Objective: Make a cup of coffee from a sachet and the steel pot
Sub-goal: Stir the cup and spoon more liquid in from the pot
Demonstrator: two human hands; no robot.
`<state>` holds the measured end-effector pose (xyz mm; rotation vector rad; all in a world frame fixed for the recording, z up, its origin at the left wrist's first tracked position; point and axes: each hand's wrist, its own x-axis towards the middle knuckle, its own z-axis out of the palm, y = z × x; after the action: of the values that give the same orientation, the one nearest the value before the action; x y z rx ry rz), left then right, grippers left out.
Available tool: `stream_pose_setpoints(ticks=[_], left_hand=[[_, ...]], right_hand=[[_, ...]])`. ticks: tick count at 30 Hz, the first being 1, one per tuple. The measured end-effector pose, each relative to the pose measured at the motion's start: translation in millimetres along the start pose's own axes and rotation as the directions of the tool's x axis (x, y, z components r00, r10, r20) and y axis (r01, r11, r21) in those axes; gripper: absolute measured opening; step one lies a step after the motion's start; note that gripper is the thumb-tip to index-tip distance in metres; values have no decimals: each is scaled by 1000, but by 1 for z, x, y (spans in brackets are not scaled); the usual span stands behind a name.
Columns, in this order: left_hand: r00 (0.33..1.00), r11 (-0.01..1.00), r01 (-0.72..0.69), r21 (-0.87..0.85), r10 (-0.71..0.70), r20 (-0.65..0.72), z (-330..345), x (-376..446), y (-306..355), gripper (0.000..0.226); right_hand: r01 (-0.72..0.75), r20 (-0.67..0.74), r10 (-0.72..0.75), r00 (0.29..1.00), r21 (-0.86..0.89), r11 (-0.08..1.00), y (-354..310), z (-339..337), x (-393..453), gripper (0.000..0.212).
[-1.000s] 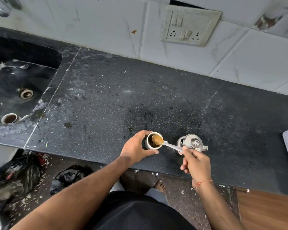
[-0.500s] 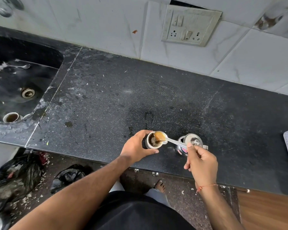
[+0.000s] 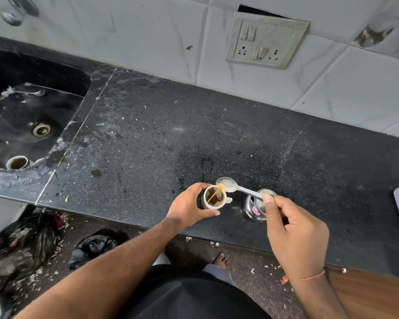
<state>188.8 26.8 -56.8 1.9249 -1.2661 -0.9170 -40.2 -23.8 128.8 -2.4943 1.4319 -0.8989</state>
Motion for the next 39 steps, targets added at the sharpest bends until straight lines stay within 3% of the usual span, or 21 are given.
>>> stream_pose_setpoints(ticks=[11, 20, 26, 34, 39], left_hand=[[1000, 1000, -11, 0, 11, -8, 0, 0, 0, 79], [1000, 1000, 0, -5, 0, -20, -1, -2, 4, 77], [1000, 1000, -1, 7, 1, -31, -2, -3, 8, 76], [999, 998, 33, 44, -31, -36, -2, -5, 12, 75], [999, 999, 36, 36, -35, -40, -3, -6, 14, 75]], right_hand=[[199, -100, -227, 969, -229, 953, 0, -4, -2, 27], [170, 116, -146, 983, -242, 955, 20, 52, -16, 33], [286, 314, -217, 924, -194, 938, 22, 77, -12, 25], [363, 299, -284, 911, -255, 896, 21, 97, 16, 40], [355, 367, -247, 897, -266, 896, 32, 94, 21, 36]])
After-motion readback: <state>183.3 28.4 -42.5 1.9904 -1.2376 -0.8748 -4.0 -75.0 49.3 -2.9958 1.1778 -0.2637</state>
